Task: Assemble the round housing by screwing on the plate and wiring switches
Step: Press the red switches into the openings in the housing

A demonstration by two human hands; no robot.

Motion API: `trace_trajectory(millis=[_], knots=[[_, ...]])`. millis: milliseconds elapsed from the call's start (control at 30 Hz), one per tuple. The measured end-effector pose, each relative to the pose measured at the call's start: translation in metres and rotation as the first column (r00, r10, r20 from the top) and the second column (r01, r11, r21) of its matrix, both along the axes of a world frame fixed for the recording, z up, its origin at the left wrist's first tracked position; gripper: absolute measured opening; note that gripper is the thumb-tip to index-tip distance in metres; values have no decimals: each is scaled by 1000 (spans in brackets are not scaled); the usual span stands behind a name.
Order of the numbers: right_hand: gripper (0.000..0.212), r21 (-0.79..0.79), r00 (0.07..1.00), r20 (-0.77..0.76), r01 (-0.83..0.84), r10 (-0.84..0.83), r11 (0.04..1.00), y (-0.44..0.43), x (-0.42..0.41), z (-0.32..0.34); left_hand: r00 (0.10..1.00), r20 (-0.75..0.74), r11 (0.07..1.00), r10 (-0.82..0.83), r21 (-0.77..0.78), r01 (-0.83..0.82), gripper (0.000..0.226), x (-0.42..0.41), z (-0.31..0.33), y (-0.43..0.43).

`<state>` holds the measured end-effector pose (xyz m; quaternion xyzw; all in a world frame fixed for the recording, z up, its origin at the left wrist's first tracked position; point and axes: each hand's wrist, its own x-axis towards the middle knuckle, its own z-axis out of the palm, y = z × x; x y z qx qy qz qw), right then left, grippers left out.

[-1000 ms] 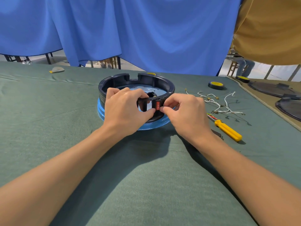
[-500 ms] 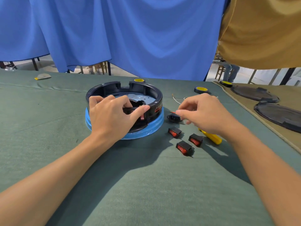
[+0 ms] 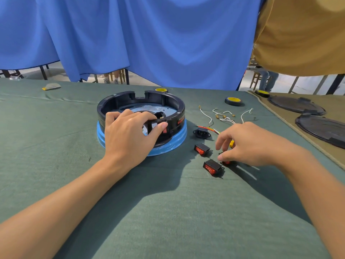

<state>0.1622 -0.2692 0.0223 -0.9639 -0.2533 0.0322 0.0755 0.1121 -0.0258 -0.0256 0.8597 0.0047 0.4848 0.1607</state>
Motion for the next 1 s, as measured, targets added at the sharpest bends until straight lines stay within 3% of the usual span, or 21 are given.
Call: trace_trajectory(millis=[200, 433, 700, 867, 1000], knots=[[20, 1, 998, 54, -17, 17, 1000, 6, -3, -2, 998, -59, 997, 30, -75, -35, 35, 2, 2, -5], [17, 182, 993, 112, -66, 46, 981, 15, -3, -11, 999, -22, 996, 44, -80, -45, 44, 2, 0, -1], [11, 145, 994, 107, -46, 31, 988, 12, -3, -13, 1000, -7, 998, 25, -52, -25, 39, 1, 0, -3], [16, 236, 978, 190, 38, -84, 971, 11, -1, -10, 978, -111, 979, -178, 83, 187, 33, -5, 3, 19], [24, 461, 960, 252, -5, -126, 887, 17, -6, -10, 976, -170, 961, -137, 217, 173, 39, -7, 11, 32]])
